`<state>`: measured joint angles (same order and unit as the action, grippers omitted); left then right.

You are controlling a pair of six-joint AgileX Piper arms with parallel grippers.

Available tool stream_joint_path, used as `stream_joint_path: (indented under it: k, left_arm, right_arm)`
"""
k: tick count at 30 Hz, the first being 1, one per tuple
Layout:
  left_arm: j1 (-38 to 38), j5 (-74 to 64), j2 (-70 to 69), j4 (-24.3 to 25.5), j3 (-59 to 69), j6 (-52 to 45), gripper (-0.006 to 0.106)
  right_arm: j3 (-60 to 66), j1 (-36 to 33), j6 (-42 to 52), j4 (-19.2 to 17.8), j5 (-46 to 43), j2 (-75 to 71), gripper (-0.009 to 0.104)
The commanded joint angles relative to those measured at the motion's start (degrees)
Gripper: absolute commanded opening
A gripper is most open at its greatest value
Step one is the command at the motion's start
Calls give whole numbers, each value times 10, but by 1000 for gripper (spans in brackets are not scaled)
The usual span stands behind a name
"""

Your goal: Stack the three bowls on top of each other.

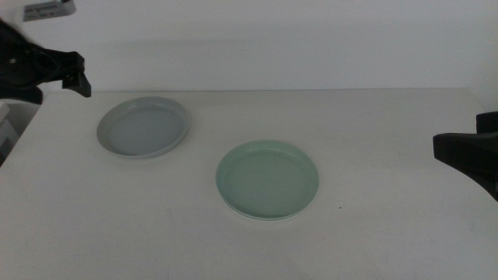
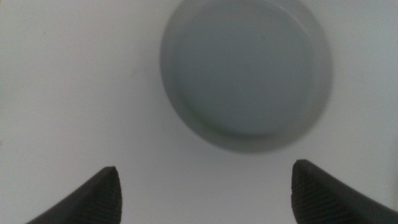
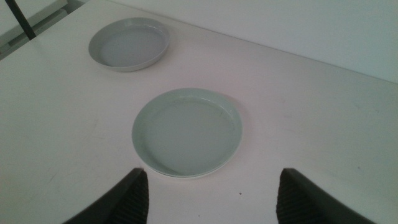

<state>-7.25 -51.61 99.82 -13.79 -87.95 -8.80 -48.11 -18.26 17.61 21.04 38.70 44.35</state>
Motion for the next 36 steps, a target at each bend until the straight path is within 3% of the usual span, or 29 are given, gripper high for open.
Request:
stream_joint_path:
  k: [1,11,20,23,30,32,36]
  left_arm:
    - [-7,-5,29,-18,-73,-7,105]
    - [-7,-4,218,-42,-234,-32,105]
    - [-8,6,309,-70,-268,-32,101]
    - [-8,5,323,-74,-268,-32,85]
    - [-8,6,326,-78,-268,-32,16]
    - [-8,3,318,-79,-268,-32,0]
    - [-7,-14,283,-75,-266,-32,0]
  right_arm:
    - [-15,3,6,3,-37,-3,52]
    - [-15,3,6,3,-37,-3,52]
    - [-15,3,6,3,-37,-3,52]
    - [-15,3,6,3,-37,-3,52]
    - [-15,3,6,3,-37,-3,52]
    - [-15,3,6,3,-37,-3,52]
    - [-15,3,6,3,-37,-3,52]
